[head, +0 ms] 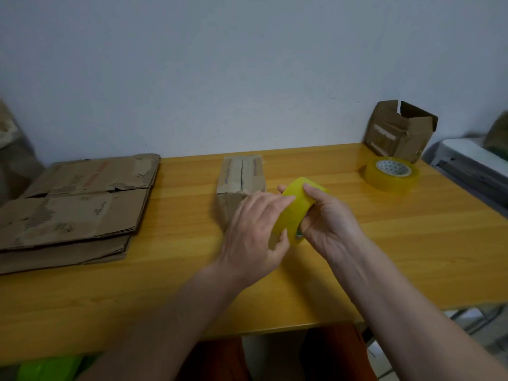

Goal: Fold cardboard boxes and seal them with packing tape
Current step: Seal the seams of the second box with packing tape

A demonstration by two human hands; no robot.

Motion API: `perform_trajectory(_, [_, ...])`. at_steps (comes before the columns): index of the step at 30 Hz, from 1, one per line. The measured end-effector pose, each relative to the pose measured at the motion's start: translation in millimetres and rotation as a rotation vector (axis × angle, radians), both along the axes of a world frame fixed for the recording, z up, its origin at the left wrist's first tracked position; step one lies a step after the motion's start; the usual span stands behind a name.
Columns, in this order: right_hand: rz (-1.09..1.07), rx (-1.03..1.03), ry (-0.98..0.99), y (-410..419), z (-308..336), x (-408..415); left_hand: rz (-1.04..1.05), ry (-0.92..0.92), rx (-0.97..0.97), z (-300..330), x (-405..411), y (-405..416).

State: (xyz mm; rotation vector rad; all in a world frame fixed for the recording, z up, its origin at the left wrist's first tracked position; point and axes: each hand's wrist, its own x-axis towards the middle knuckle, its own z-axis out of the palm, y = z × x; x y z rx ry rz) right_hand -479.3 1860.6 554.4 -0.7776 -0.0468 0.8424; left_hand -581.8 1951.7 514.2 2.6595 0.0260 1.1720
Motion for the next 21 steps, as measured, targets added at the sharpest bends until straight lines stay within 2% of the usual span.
perform_trajectory(4, [0.007,0.004,0.015,0.4,-2.6,-1.7,-0.009,0.011,0.107,2.7,3.8,12.9])
perform_trajectory(13, [0.103,-0.049,0.051,-2.6,-0.9,-2.1,-0.179,-0.099,0.190,-1.3,8.2,20.7])
perform_trajectory(15, [0.166,-0.089,0.012,-5.2,0.7,-4.0,-0.157,-0.121,0.207,-3.1,7.6,20.7])
perform_trajectory(17, [0.278,-0.249,-0.238,-11.2,1.3,-5.8,-0.061,-0.139,0.158,-2.0,8.8,19.0])
perform_trajectory(19, [0.367,-0.439,-0.653,-19.9,1.3,-10.3,0.102,-0.159,0.007,3.7,10.9,17.3])
perform_trajectory(21, [0.375,-0.509,-1.023,-28.2,-2.4,-14.6,0.243,-0.163,-0.202,10.9,11.4,17.5])
